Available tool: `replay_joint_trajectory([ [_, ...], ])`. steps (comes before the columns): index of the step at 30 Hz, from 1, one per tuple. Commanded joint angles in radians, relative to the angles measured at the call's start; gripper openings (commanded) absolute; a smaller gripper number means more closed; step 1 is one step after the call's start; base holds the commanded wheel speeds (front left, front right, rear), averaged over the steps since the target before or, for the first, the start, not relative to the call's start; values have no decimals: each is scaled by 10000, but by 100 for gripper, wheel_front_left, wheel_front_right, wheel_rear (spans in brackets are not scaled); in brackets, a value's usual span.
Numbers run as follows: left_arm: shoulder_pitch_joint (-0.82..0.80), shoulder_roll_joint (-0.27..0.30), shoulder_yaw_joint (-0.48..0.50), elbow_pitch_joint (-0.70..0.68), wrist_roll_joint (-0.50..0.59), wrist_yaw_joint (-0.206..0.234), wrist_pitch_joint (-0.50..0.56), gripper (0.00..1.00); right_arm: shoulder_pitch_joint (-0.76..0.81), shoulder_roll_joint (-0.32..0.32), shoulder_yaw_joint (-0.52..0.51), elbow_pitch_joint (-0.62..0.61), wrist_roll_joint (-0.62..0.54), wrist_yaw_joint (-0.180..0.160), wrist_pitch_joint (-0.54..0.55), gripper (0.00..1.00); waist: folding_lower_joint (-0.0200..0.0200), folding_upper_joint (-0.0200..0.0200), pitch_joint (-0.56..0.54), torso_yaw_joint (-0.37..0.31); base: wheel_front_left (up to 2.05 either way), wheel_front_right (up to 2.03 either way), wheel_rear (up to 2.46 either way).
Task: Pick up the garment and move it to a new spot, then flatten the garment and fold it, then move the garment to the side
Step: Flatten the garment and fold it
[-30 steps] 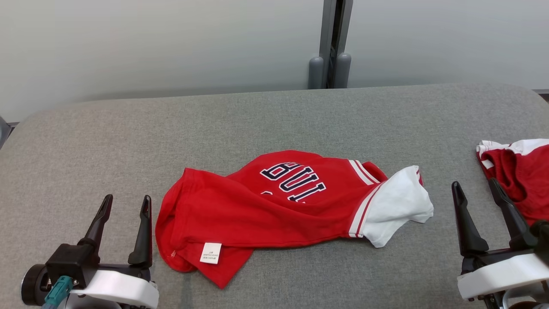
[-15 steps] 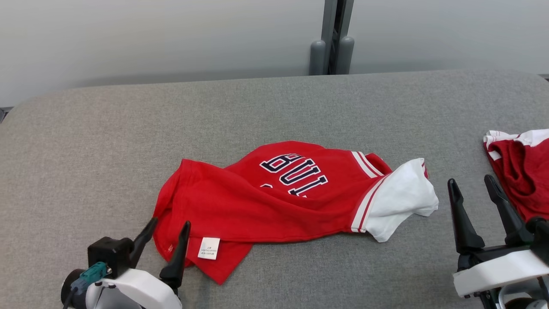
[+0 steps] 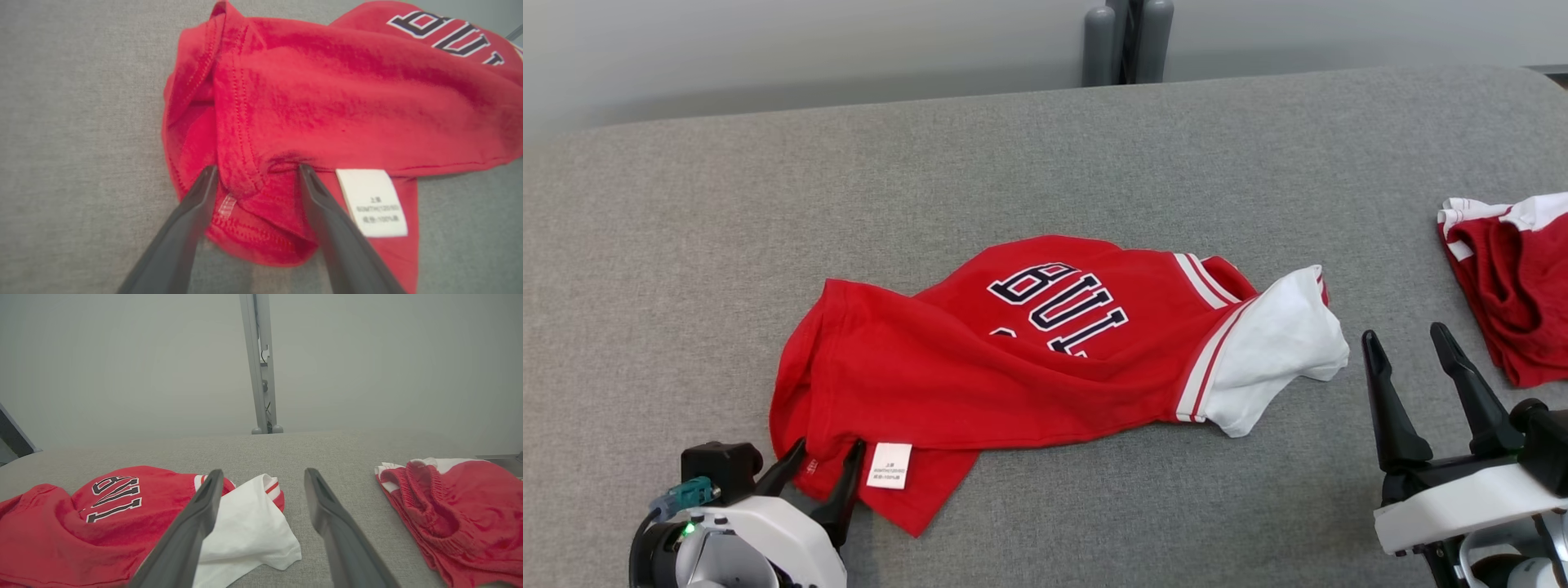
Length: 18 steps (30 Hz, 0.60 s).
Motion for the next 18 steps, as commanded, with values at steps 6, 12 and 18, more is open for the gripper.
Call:
replay_joint_trajectory([
  [6,-330,7,-8,254,-111,-261,-130,56,-109,15,2,107,96,1,-101,100,0,0,100,28,0,0,0],
  [12,-511,90,-92,255,85,-303,-298,0,-237,-221,-27,792,213,1,207,100,0,0,189,84,0,0,0],
  [18,-698,151,-155,53,218,-246,-297,0,-1052,-723,223,2775,522,1,109,100,0,0,416,176,0,0,0],
])
